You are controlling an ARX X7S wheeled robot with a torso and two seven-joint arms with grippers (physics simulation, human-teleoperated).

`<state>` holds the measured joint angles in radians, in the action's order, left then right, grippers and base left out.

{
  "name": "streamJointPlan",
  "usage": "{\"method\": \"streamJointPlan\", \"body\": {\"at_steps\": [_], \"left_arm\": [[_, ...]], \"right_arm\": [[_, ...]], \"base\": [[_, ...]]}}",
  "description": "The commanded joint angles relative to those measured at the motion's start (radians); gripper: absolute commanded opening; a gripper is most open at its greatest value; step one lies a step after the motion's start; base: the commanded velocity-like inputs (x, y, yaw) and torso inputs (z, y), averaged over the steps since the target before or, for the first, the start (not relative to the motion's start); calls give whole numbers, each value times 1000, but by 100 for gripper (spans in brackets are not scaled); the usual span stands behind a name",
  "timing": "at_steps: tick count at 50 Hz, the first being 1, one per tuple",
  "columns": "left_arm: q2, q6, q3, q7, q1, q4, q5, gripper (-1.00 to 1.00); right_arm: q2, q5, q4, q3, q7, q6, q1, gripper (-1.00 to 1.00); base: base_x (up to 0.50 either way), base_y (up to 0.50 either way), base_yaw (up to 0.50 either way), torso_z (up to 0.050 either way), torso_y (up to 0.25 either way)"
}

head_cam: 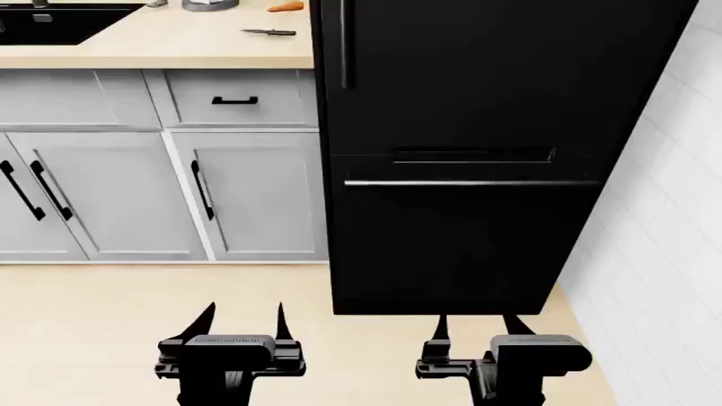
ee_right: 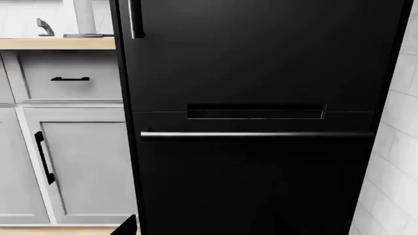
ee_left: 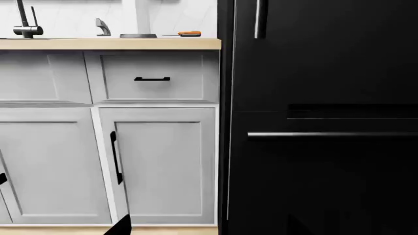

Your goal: Open the fridge door

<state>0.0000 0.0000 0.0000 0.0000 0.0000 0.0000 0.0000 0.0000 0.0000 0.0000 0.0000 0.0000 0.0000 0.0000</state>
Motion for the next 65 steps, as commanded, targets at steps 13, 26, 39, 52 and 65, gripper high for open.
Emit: {"method": "streamJointPlan", "body": {"at_steps": [13, 26, 39, 52, 65], "left_arm": [[-48, 6, 62, -57, -17, -23, -48, 100], [-147, -146, 0, -152, 69, 642, 57, 100], [-192, -31, -15, -196, 137, 873, 159, 100], [-200, -25, -10, -205, 144, 854, 144, 100], [-212, -65, 9, -187, 115, 822, 99, 100]], "right_arm": [[52, 9, -50, -63, 70, 75, -13, 100], [98, 166, -591, 53, 103, 349, 23, 100], [118, 249, -731, 107, 129, 367, 49, 100], [122, 249, -752, 113, 135, 252, -11, 100], [140, 243, -751, 95, 142, 224, -35, 100]], "base": [[0, 0, 0, 0, 0], [0, 0, 0, 0, 0], [0, 0, 0, 0, 0], [0, 0, 0, 0, 0], [0, 0, 0, 12, 0]]}}
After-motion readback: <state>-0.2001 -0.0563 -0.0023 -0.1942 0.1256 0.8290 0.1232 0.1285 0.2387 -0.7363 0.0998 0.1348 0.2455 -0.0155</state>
